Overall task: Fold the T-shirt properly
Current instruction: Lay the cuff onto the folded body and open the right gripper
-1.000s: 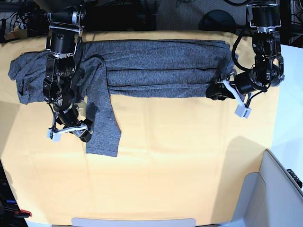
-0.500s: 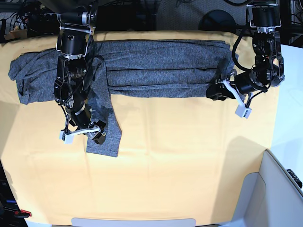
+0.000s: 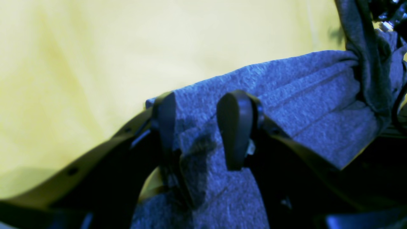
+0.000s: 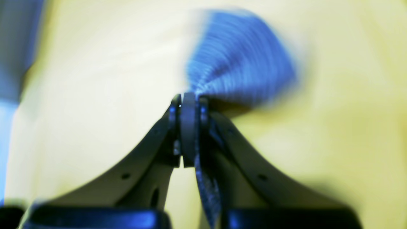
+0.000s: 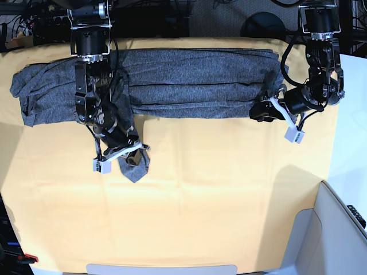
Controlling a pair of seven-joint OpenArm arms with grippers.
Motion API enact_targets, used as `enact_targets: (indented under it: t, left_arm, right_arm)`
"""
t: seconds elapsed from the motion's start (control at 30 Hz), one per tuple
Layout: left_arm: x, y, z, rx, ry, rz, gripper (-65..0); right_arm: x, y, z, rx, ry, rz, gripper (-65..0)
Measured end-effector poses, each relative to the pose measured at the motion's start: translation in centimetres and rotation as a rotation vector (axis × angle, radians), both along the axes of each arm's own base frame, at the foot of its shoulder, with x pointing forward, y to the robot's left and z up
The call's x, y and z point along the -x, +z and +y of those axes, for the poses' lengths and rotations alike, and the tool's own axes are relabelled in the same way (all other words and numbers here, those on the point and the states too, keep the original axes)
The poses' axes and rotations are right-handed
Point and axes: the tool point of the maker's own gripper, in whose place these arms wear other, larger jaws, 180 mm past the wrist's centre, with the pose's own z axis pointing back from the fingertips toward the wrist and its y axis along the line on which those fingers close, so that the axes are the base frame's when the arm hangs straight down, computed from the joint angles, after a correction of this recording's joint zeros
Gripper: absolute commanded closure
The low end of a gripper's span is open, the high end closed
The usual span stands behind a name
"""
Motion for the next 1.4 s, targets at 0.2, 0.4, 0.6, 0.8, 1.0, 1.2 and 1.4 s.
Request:
enact_targets:
  t: [0.2,0.4,0.6,0.8,1.0,1.2,1.4]
  left_arm:
    - [-0.1,0.1,0.2,0.001,0.005,-0.003,-24.7]
    - [-1.3,2.2,4.2,-0.003,0.132,-0.07,-24.7]
    - [-1.6,3.3,6.9,-0.014,0.209,-0.101,-24.7]
    - [-0.9,3.3,8.1,-0.022,0.231,-0.073,-24.7]
    - [-0.8,3.7,8.0,-0.033,0.226,-0.087,-24.7]
    - [-1.2,4.8,7.8,-0.044,0.213,-0.123,-24.7]
    - [-1.0,4.7,7.8,-0.045,0.211,-0.118,-24.7]
  right_arm:
    - [3.6,6.6,5.2,0.065,0.208,-0.204,0.0]
    - [9.3,6.7,9.8,0.191,0.381,-0.25,0.0]
    - [14.0,6.6,16.4,0.312,0.606,-0.335,0.0]
    - [15.9,6.6,20.6,0.43,0.689,-0.419,0.0]
    - [17.5,4.1,23.2,0.529,0.769,-0.41,0.0]
    - [19.4,0.9,24.5,0.558,0.856,-0.348,-8.4]
    - [19.6,-0.4,24.1,0.616,0.863,-0.246,-38.6]
